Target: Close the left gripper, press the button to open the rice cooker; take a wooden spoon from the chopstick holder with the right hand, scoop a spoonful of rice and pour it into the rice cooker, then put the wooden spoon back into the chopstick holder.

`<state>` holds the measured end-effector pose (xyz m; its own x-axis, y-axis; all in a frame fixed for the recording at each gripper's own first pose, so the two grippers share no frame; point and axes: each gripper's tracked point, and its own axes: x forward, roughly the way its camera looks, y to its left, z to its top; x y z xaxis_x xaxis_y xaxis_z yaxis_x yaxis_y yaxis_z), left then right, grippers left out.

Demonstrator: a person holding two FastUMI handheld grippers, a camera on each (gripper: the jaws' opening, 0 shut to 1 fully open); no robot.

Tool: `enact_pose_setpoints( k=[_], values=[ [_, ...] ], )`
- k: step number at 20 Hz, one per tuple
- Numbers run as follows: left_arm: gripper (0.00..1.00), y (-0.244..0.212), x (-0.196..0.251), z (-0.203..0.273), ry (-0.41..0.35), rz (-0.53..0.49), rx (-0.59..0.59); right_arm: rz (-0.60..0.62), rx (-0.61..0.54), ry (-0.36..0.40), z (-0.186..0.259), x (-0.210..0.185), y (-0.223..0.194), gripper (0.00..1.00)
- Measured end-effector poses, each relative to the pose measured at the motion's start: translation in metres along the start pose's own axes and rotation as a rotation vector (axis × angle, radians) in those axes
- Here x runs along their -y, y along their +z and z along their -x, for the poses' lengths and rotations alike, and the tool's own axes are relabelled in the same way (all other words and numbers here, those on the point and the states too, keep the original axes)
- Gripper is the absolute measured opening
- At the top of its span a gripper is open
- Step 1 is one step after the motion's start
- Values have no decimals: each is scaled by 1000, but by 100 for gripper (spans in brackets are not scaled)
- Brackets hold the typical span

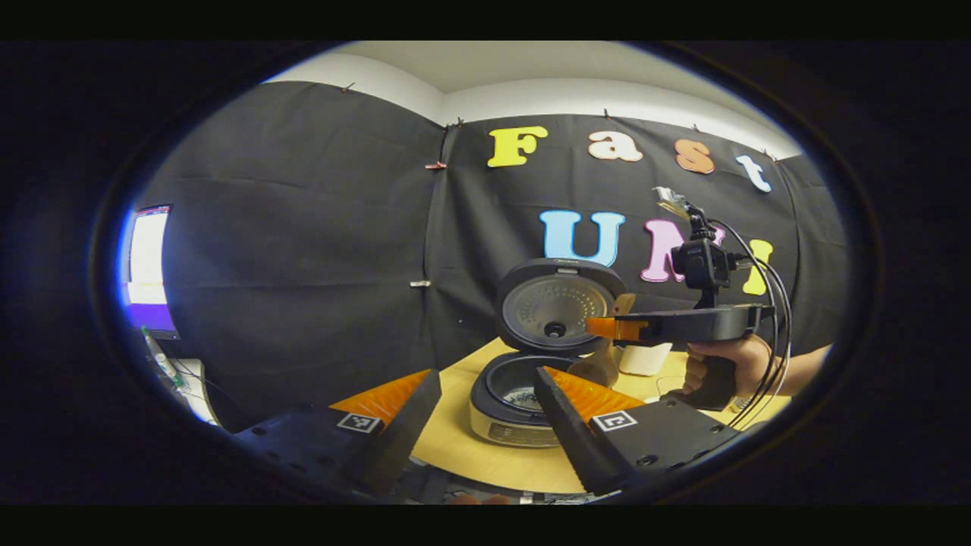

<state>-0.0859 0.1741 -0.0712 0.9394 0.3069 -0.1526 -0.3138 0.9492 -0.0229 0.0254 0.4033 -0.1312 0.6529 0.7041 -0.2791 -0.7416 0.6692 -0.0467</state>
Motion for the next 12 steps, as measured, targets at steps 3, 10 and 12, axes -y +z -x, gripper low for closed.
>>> enact_pose_setpoints(
  k=[3,10,12],
  values=[
    [86,-3,-1,-1,0,2,-4,118,28,14,2,-10,3,18],
    [86,-1,3,-5,-7,-11,-3,141,46,33,4,-14,3,18],
    [86,0,6,-5,-12,-16,-1,76,48,21,5,-4,5,14]
  ],
)
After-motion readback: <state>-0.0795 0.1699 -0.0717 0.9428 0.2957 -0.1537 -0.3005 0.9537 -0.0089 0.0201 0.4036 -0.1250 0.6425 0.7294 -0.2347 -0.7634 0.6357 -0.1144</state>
